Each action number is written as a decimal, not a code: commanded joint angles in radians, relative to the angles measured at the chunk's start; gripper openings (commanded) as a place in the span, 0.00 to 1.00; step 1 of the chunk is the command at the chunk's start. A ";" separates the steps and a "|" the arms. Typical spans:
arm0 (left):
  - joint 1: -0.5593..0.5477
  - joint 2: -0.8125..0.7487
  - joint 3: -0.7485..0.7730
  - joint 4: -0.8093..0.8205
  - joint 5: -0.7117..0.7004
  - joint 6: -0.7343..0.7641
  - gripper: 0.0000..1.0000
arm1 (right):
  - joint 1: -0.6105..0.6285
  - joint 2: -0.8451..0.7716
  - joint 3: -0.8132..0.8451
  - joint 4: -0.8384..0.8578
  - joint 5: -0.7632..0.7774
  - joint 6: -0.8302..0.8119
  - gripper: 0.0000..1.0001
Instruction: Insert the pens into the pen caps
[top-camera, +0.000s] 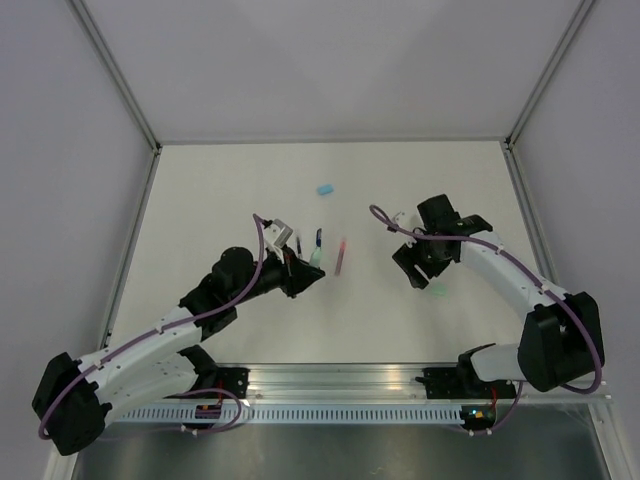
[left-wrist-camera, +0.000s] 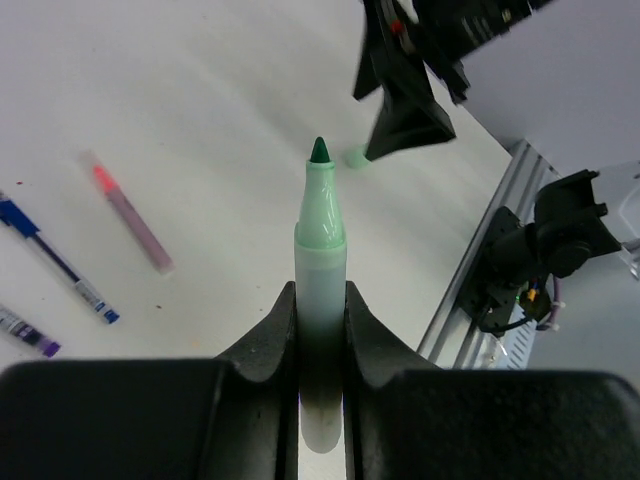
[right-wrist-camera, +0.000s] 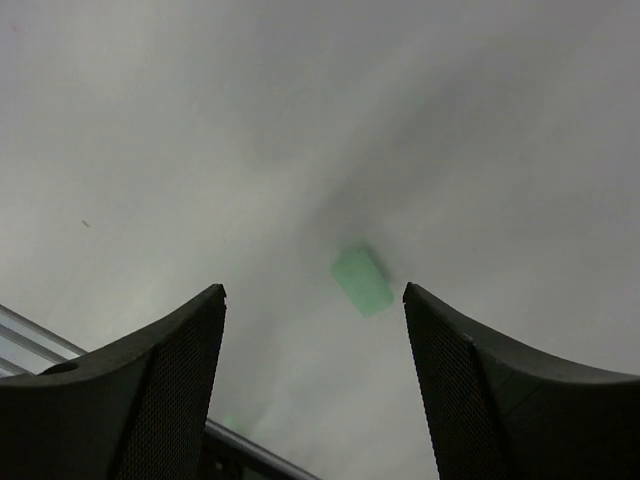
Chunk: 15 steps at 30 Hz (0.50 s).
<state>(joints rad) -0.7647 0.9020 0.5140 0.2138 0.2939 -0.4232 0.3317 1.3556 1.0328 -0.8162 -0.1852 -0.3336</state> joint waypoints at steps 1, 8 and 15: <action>0.001 -0.040 -0.031 0.016 -0.136 0.049 0.02 | -0.003 -0.026 -0.092 -0.098 0.207 -0.302 0.77; 0.001 -0.107 -0.065 0.065 -0.131 0.034 0.02 | -0.022 0.088 -0.031 -0.141 0.105 -0.393 0.73; 0.001 -0.083 -0.060 0.064 -0.137 0.041 0.02 | -0.042 0.177 0.023 -0.109 0.101 -0.472 0.72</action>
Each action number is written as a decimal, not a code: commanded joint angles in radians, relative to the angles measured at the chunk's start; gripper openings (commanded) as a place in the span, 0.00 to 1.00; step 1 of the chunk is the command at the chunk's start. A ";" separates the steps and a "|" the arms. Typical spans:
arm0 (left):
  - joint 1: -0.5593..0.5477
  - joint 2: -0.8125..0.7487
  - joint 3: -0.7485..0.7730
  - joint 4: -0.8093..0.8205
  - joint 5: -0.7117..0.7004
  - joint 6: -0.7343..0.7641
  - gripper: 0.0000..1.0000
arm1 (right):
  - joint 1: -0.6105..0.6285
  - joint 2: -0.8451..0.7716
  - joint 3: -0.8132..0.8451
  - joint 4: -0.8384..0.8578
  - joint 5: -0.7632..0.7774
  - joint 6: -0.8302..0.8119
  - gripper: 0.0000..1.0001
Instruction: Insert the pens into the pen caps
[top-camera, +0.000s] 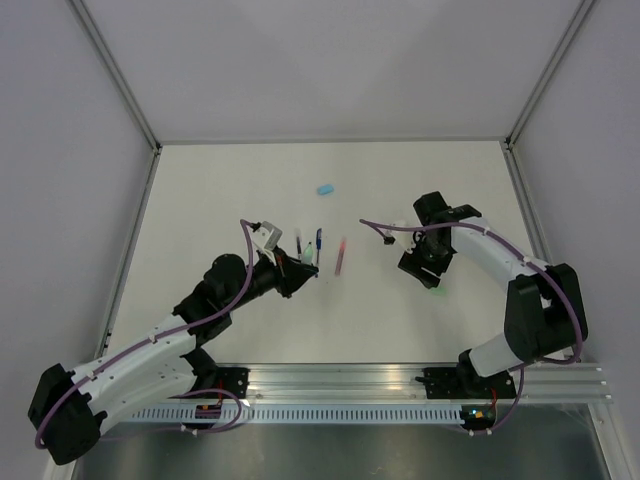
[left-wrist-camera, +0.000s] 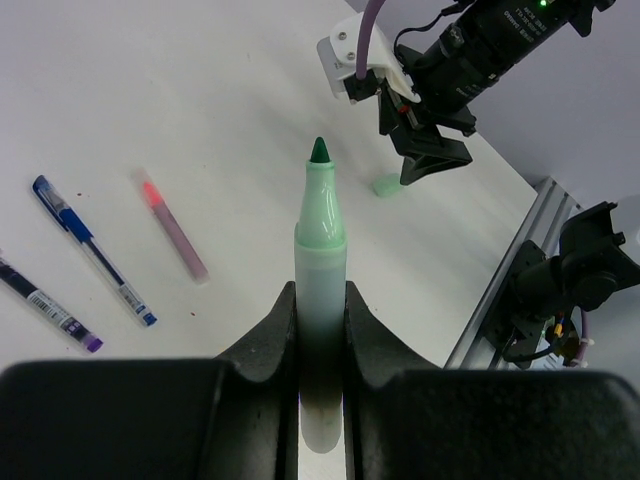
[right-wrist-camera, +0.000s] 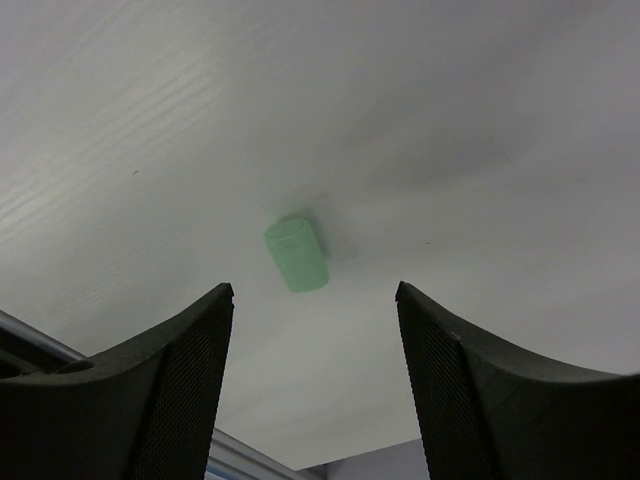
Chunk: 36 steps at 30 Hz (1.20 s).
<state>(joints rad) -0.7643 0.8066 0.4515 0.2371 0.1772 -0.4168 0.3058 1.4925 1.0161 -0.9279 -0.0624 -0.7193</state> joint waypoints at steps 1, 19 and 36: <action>-0.001 0.019 0.006 0.036 -0.021 0.033 0.02 | -0.020 0.055 0.048 0.000 -0.020 -0.091 0.72; 0.000 -0.010 -0.005 0.033 -0.048 0.035 0.02 | -0.036 0.218 -0.053 0.084 -0.013 -0.129 0.67; 0.000 -0.023 -0.008 0.027 -0.065 0.035 0.02 | -0.037 0.198 -0.105 0.176 0.038 -0.109 0.19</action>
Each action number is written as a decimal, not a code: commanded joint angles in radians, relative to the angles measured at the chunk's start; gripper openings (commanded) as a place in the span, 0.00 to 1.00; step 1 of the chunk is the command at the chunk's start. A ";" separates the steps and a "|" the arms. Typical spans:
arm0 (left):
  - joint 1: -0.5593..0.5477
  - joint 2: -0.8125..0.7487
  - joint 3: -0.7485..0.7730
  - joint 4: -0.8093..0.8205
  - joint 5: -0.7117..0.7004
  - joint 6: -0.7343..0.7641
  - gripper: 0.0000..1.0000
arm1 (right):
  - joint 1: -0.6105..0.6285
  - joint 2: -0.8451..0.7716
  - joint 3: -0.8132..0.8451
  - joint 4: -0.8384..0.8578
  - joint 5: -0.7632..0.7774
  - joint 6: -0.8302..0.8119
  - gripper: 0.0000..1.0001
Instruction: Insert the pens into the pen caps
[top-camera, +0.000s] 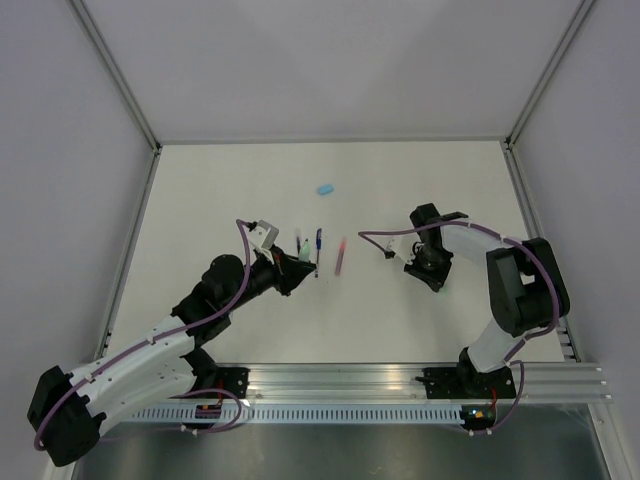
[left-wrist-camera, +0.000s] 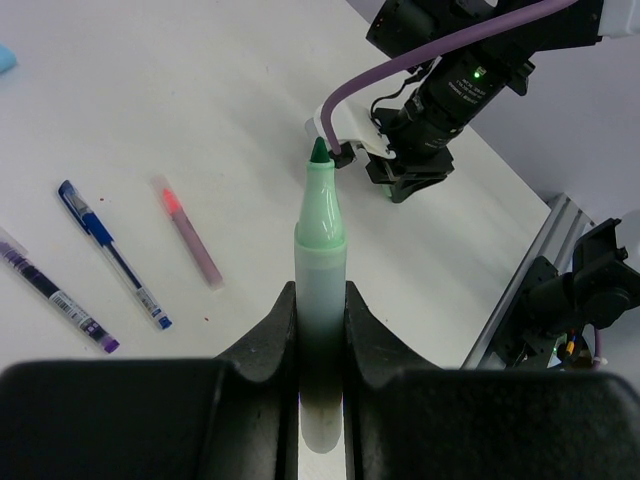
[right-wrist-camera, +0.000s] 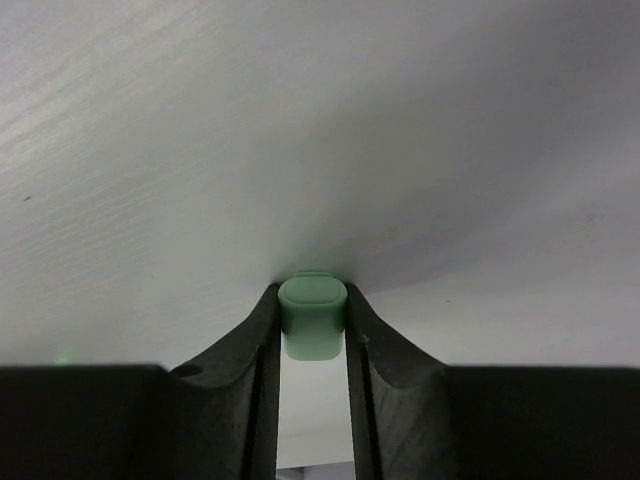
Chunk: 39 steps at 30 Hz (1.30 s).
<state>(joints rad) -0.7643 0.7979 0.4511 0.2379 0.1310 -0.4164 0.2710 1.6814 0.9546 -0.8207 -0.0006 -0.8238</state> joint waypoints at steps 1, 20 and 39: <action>0.000 -0.014 -0.008 0.026 -0.018 0.034 0.02 | -0.004 0.003 -0.045 0.074 -0.021 0.003 0.15; -0.001 -0.014 -0.006 0.032 0.030 0.051 0.02 | 0.048 -0.180 0.448 0.426 -0.158 0.976 0.00; -0.001 0.009 0.011 0.041 0.127 0.067 0.02 | 0.494 -0.563 0.050 0.933 0.125 1.548 0.00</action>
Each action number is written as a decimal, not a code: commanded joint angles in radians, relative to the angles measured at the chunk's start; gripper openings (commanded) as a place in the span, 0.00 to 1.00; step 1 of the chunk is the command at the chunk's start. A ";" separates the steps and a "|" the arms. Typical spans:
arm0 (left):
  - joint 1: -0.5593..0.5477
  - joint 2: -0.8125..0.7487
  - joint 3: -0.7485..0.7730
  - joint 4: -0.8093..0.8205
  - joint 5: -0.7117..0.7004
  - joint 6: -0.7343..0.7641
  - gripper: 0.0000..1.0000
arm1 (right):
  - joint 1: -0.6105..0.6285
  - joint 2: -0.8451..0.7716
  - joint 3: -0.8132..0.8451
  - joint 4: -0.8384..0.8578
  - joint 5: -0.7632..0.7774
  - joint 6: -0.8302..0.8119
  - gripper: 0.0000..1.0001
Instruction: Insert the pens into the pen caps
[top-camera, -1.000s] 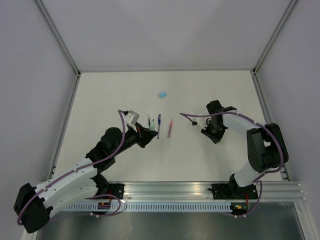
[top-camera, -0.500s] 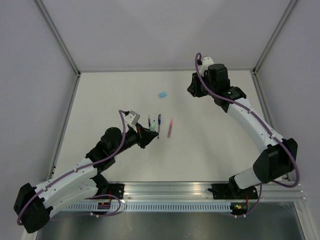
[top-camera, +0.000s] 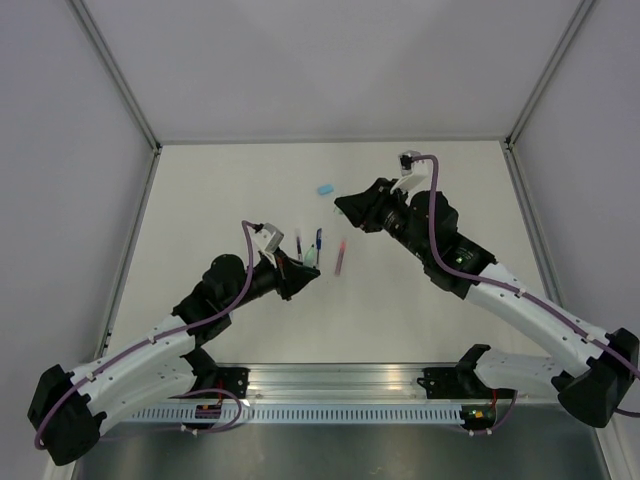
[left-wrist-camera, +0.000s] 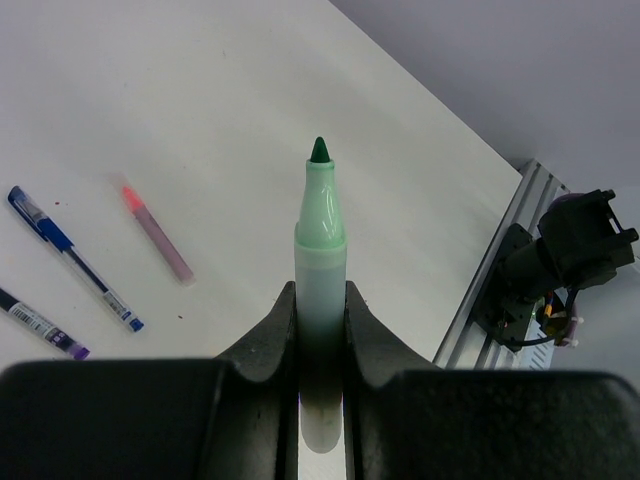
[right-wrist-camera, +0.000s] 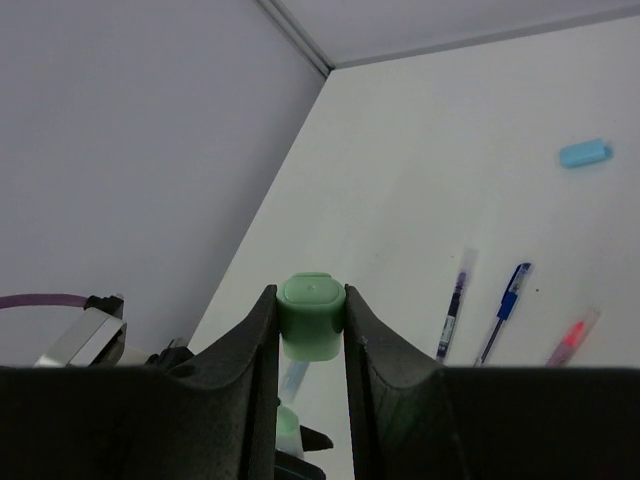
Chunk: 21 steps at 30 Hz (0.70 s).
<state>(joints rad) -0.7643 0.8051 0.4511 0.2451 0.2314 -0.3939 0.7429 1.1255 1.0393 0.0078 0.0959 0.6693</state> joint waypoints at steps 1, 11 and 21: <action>-0.001 -0.001 0.009 0.040 0.031 0.044 0.02 | 0.026 -0.003 -0.033 0.095 0.024 0.053 0.00; -0.001 0.025 0.017 0.042 0.043 0.043 0.02 | 0.078 0.049 -0.070 0.127 0.053 0.069 0.00; -0.003 0.025 0.018 0.034 0.026 0.050 0.02 | 0.161 0.092 -0.051 0.101 0.097 0.056 0.00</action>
<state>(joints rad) -0.7643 0.8291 0.4511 0.2474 0.2462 -0.3790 0.8867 1.2194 0.9745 0.0746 0.1589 0.7212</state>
